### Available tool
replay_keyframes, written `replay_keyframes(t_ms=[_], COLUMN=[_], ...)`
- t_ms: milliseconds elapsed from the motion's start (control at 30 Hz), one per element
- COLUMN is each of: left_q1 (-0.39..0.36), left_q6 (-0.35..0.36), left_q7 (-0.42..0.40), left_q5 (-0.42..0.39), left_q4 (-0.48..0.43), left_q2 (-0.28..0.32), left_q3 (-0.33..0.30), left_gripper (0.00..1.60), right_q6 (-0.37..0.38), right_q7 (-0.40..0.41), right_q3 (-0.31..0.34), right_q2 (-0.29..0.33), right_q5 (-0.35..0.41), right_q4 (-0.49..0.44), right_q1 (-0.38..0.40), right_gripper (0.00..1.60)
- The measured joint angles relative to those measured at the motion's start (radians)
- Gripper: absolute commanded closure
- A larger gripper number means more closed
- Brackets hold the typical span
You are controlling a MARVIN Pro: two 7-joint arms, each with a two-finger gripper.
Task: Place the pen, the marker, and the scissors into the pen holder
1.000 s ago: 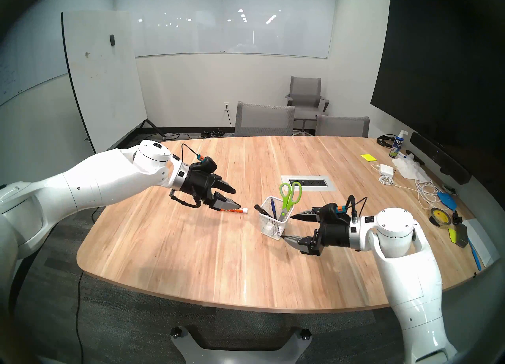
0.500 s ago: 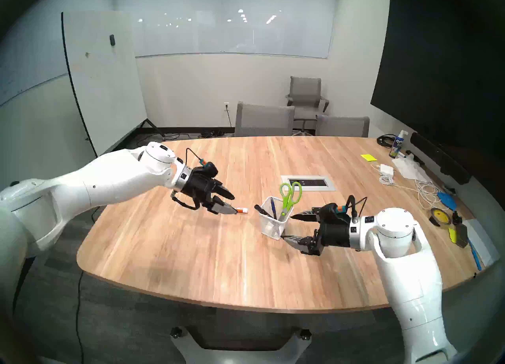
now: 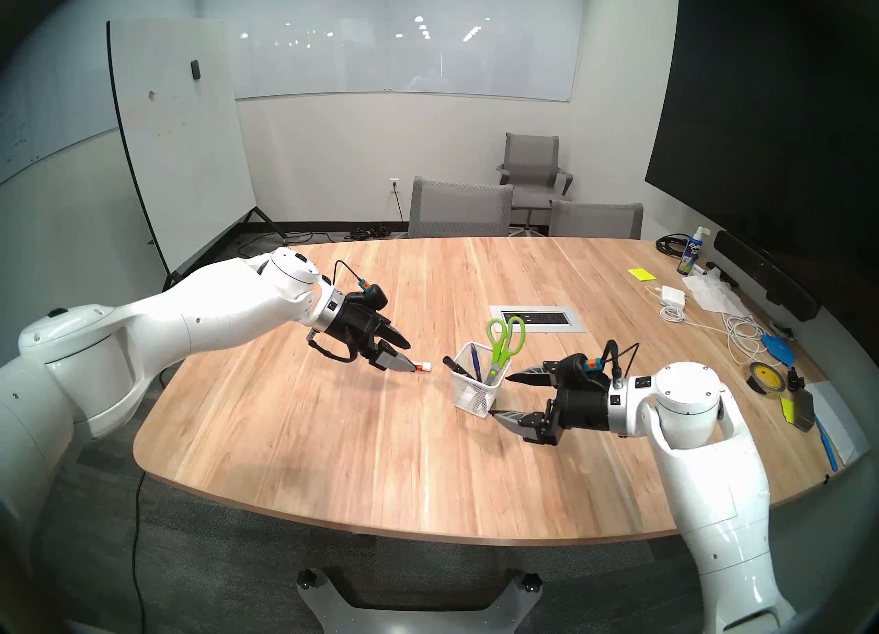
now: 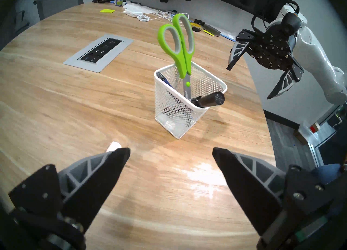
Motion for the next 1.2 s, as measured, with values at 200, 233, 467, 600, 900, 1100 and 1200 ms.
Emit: replay_keyframes(t_ms=[200,233,467,600,900,1100,1200], left_q1=[-0.004,-0.004,-0.006,-0.007,-0.008,-0.008,-0.009], left_q6=[0.013,0.014,0.01,-0.005,-0.029,-0.047,-0.052], left_q7=[-0.034,-0.038,-0.062,-0.073,-0.09,-0.097,-0.1], left_q5=[0.029,0.032,0.056,0.069,0.084,0.096,0.104], left_q4=[0.102,0.113,0.216,0.279,0.394,0.477,0.515], left_q2=[-0.063,-0.07,-0.135,-0.171,-0.234,-0.275,-0.292], left_q3=[0.026,0.029,0.04,0.04,0.039,0.039,0.041], left_gripper=[0.0,0.0,0.0,0.0,0.0,0.0,0.0], right_q6=[0.0,0.0,0.0,0.0,0.0,0.0,0.0], right_q7=[0.0,0.0,0.0,0.001,0.001,0.001,0.001], right_q3=[0.0,0.0,0.0,0.0,0.0,0.001,0.001], right_q2=[0.0,0.0,0.0,0.0,-0.001,-0.001,-0.001], right_q5=[0.0,0.0,0.0,-0.001,-0.001,-0.001,-0.001], right_q4=[0.0,0.0,0.0,0.0,0.0,0.0,0.0], right_q1=[0.0,0.0,0.0,0.0,0.0,0.0,0.0], right_gripper=[0.0,0.0,0.0,0.0,0.0,0.0,0.0])
